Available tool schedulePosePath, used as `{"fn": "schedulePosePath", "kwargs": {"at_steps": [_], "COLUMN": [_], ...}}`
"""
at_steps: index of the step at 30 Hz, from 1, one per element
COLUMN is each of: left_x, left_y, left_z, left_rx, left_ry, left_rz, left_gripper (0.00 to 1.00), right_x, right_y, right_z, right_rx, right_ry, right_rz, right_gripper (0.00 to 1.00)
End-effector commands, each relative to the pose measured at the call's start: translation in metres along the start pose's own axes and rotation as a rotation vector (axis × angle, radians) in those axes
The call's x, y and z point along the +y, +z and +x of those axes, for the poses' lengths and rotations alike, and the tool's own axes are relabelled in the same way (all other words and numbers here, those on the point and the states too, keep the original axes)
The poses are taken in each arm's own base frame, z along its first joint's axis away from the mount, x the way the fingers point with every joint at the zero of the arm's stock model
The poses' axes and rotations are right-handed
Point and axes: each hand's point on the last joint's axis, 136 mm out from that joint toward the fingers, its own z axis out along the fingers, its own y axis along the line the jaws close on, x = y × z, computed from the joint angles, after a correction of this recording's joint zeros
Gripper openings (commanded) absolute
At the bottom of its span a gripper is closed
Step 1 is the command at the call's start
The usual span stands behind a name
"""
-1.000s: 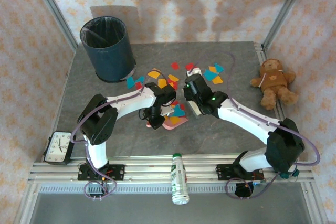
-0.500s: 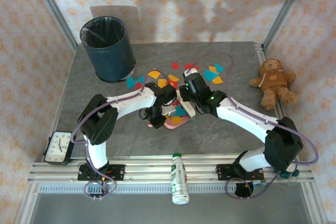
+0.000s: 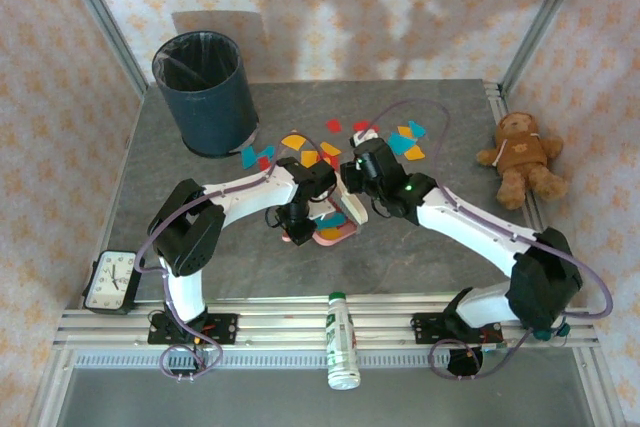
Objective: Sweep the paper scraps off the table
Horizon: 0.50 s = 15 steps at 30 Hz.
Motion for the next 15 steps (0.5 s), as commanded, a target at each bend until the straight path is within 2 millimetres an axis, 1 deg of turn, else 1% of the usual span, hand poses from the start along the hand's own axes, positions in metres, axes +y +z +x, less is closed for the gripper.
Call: {"fn": "schedulePosePath", "kwargs": {"at_steps": [1,4,9,12,15], "left_x": [0.002,0.003,0.006,0.007,0.011], "left_y": [0.002,-0.002,-0.009,-0.015,-0.024], "left_z": [0.003,0.002,-0.001,-0.004,-0.007], "left_rx": [0.002,-0.013,-0.048,-0.087,-0.137], "left_ry": [0.016,0.012,0.004,-0.008,-0.028], "left_rz": [-0.007,-0.013,-0.03,-0.041,-0.054], "left_gripper": [0.0,0.0,0.0,0.0,0.0], "right_x": [-0.013,-0.023,-0.033,-0.045,-0.062], "right_y": [-0.016,-0.023,-0.036,-0.047,-0.065], "right_z": [-0.012,-0.014,-0.02,-0.024,-0.031], "right_rx": [-0.056,-0.084,-0.131,-0.166,-0.215], "right_ry": [0.038,0.05,0.08,0.105,0.134], "right_rz": [0.057,0.102,0.132,0.173,0.222], "right_gripper": [0.0,0.0,0.0,0.0,0.0]}}
